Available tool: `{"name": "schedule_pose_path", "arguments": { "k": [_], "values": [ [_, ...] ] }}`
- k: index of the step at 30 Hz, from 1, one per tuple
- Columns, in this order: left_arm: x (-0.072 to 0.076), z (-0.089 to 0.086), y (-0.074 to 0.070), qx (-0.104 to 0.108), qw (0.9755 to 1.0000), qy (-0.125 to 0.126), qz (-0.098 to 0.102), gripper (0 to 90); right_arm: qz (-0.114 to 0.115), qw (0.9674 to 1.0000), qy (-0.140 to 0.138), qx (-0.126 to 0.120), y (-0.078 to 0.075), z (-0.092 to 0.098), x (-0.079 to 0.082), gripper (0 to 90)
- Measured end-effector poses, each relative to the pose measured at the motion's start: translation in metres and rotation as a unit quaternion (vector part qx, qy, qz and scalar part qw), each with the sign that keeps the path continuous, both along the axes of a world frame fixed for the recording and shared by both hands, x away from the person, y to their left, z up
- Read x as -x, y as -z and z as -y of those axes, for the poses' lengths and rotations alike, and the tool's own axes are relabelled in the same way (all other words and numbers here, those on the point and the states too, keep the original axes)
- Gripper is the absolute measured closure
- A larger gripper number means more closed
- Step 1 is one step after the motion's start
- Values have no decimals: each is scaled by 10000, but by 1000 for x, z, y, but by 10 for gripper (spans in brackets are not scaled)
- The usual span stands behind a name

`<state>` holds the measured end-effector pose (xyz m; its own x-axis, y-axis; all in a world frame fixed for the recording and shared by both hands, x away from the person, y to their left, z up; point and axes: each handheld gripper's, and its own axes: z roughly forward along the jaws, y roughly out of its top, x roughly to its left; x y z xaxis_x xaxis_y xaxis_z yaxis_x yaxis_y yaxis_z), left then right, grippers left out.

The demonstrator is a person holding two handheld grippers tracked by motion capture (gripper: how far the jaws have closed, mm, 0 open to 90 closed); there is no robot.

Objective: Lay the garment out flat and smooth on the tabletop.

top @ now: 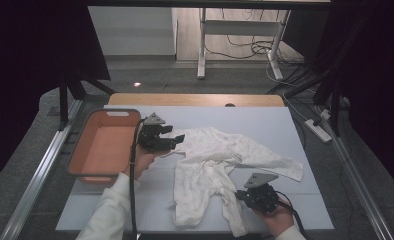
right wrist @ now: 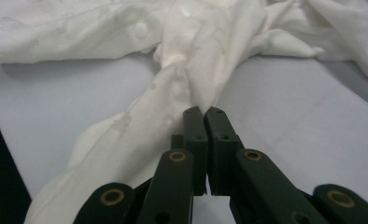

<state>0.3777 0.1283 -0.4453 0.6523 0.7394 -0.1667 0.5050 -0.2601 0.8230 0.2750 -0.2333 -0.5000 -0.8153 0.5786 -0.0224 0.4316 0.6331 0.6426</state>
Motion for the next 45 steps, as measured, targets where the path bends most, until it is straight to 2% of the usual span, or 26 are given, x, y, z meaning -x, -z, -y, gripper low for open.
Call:
{"name": "schedule_pose_path", "arguments": {
  "k": [4,8,17,19,20,22,25,28,33,37,39,44,45],
  "values": [
    [0,0,0,-3,10000,10,-3,354,75,9998,181,-107,-8,14,5,876],
    [0,0,0,3,10000,-3,-1,354,132,9996,222,-136,-12,20,12,876],
    [-1,0,0,-3,10000,9,-5,354,67,9998,-78,-140,-11,11,29,867],
    [-1,0,0,2,10000,5,-2,354,91,9997,-130,-171,-11,9,28,812],
    [0,0,0,5,10000,4,2,354,134,9996,-113,-220,-12,9,27,751],
    [0,0,-1,12,10000,2,17,354,311,9991,39,-279,-16,11,24,681],
    [0,1,-1,10,10000,10,15,354,586,9969,377,-379,-22,14,14,582],
    [-1,3,0,3,10000,29,7,354,604,9952,652,-413,-21,15,-6,554],
    [-1,4,0,-7,10000,35,17,354,380,9936,1015,-323,-2,4,-43,553],
    [-1,3,0,2,10000,28,3,354,126,9934,1106,-282,12,-9,-65,537],
    [-1,2,1,6,10000,22,-5,354,120,9935,1111,-235,14,-15,-70,524],
    [-1,2,1,1,10000,26,-6,354,161,9927,1189,76,18,-22,-72,505],
    [-1,2,0,6,10000,25,-1,354,149,9928,1188,31,18,-21,-72,507]
  ]
}}
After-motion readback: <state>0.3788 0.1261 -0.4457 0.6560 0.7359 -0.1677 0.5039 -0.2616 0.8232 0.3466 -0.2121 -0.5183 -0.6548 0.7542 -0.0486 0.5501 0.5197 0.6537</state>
